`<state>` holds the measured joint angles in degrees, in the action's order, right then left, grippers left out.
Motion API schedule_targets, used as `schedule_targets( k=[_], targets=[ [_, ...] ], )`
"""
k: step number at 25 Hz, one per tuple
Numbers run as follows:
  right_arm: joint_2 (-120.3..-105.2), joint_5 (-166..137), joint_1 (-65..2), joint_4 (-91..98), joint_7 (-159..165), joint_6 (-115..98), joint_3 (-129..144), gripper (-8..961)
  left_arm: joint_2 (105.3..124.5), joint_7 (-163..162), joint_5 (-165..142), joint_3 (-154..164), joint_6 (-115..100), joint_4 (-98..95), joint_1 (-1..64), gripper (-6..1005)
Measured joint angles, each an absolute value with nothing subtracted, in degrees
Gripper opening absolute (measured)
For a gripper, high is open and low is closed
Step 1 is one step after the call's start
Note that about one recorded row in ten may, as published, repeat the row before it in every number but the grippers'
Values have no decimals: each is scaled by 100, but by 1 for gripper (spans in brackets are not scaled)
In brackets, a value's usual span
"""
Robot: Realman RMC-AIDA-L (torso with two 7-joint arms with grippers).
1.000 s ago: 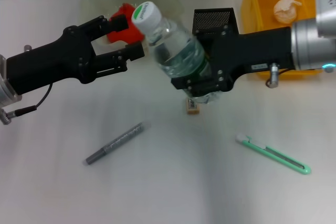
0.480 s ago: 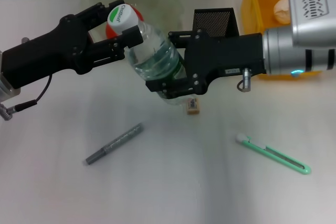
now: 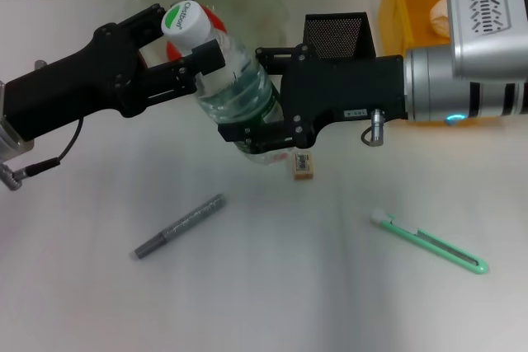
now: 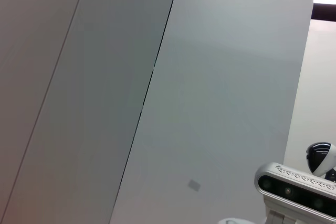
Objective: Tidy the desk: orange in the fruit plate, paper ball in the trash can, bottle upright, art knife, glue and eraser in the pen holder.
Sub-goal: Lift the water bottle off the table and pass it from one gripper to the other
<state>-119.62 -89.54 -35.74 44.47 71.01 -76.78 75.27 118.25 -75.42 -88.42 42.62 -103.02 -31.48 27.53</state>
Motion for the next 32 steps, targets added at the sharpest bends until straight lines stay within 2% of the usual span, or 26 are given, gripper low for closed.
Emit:
schedule_targets(
  k=[22, 26, 28, 32],
  targets=[
    [-11971, -8452, -3686, 3933, 6734, -7590, 7749, 752, 11806, -7370, -8639, 4181, -10154, -2892, 2713, 840],
    [-11977, -8358, -3656, 3910, 6648, -7591, 7753, 752, 11820, -7321, -8595, 4170, -10201, -2878, 2694, 620],
    [-11980, -8206, -3645, 3852, 6545, -7630, 7753, 752, 11821, -7317, -8533, 4167, -10273, -2847, 2689, 440],
    [-11980, -8152, -3642, 3819, 6514, -7641, 7753, 752, 11819, -7346, -8525, 4183, -10301, -2838, 2711, 440]
  ],
)
